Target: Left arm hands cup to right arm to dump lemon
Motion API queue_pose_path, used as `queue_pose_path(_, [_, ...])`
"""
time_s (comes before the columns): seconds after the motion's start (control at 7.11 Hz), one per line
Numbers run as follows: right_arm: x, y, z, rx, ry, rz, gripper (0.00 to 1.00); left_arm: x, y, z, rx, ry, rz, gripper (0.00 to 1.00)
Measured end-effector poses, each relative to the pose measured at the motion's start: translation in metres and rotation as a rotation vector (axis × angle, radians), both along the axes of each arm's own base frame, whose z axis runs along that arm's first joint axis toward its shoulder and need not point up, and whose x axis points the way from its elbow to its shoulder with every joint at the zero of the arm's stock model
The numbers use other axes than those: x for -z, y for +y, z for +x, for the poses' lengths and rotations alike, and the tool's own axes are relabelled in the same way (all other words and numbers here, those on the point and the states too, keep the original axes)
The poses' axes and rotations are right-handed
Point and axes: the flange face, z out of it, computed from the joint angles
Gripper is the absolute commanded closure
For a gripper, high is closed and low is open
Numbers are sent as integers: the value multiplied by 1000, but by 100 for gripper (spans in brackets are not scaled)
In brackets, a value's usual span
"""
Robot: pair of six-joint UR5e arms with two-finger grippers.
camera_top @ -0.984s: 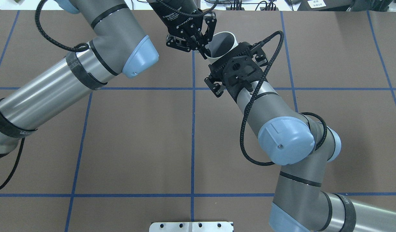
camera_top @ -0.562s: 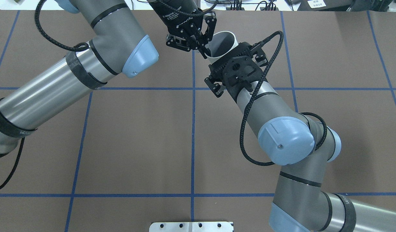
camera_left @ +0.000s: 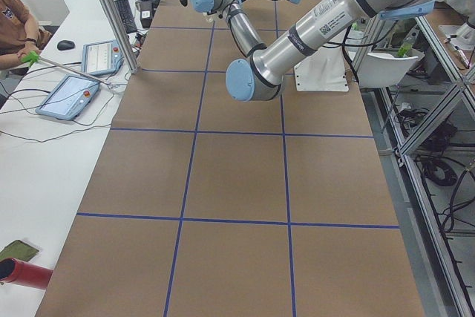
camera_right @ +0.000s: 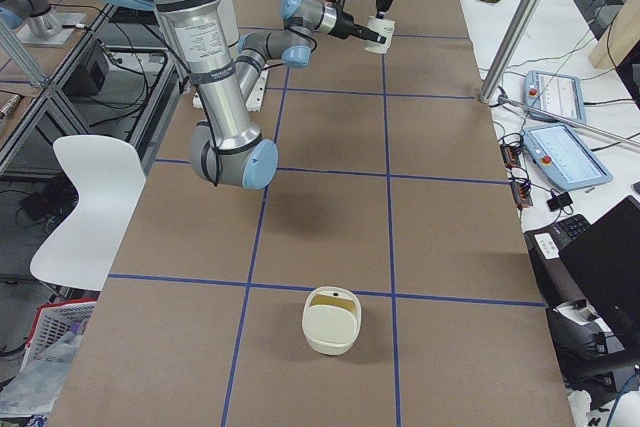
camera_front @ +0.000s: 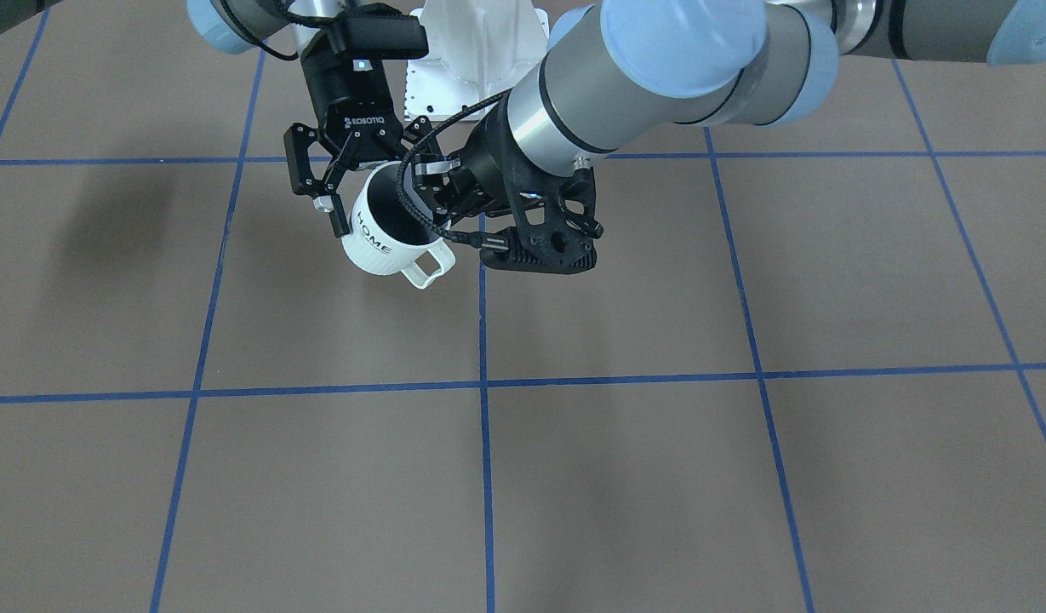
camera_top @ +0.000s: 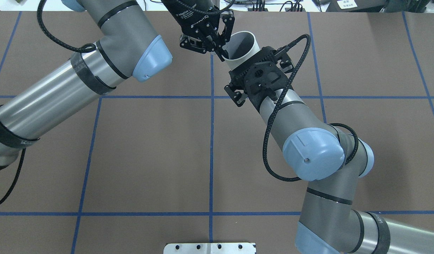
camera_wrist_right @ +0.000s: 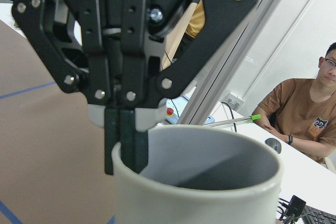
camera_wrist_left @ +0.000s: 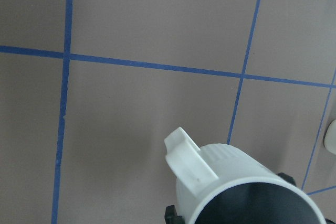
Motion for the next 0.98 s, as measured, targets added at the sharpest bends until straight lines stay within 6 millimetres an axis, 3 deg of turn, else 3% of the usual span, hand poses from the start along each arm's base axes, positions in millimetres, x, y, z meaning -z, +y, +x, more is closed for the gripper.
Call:
queue_pose_path(0.56, [-1, 2, -3, 5, 2, -1, 0, -3, -21, -25, 47, -3, -7, 100])
queue_pose_path(0.98, [-1, 2, -3, 5, 4, -2, 1, -15, -58, -59, 110, -5, 2, 100])
